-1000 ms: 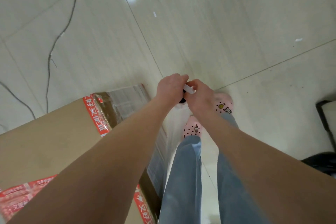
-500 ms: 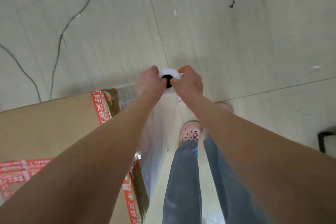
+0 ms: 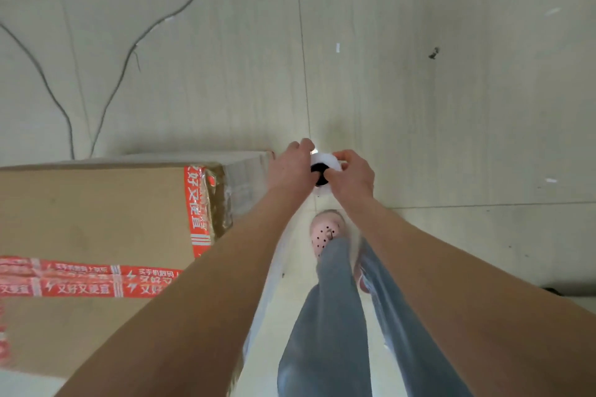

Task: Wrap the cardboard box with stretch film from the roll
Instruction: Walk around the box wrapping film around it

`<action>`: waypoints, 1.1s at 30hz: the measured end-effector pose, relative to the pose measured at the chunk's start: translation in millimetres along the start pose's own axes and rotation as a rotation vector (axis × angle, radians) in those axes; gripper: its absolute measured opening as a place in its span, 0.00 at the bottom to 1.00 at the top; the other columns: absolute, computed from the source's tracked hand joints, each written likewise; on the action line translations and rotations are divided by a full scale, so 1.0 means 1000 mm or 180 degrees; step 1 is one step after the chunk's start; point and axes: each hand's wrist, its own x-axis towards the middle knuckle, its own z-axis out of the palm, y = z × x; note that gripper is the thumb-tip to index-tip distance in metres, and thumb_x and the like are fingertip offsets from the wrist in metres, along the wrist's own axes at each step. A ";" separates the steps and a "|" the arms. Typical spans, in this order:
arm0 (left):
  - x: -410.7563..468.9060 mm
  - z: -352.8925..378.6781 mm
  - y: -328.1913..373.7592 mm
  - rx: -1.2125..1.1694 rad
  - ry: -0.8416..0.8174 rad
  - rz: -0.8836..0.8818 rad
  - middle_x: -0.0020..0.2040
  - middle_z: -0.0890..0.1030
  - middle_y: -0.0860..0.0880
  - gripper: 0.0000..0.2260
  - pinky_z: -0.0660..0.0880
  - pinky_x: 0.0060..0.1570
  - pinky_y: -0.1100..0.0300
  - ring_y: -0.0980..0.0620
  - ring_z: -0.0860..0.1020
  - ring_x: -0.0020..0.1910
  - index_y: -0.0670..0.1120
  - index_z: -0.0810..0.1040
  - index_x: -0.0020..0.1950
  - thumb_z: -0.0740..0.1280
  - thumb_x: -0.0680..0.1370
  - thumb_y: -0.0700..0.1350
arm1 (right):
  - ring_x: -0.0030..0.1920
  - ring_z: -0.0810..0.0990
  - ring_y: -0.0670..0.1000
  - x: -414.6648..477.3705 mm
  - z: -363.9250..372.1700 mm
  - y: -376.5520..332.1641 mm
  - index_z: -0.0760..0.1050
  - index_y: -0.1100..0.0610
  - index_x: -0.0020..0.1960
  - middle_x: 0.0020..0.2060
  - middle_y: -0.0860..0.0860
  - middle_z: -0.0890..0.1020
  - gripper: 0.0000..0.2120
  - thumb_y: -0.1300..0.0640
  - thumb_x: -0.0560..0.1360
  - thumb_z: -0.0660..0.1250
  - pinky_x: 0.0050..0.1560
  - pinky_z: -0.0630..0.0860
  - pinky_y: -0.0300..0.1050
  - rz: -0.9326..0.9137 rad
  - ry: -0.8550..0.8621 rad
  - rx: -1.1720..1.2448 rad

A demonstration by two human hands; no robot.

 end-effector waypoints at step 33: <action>0.056 -0.046 -0.025 0.1203 0.0118 0.1265 0.53 0.75 0.47 0.09 0.64 0.37 0.56 0.46 0.76 0.51 0.45 0.70 0.58 0.61 0.78 0.40 | 0.37 0.75 0.49 0.026 0.045 -0.053 0.72 0.51 0.52 0.48 0.50 0.78 0.06 0.57 0.75 0.62 0.29 0.64 0.38 -0.0093 0.0355 -0.0806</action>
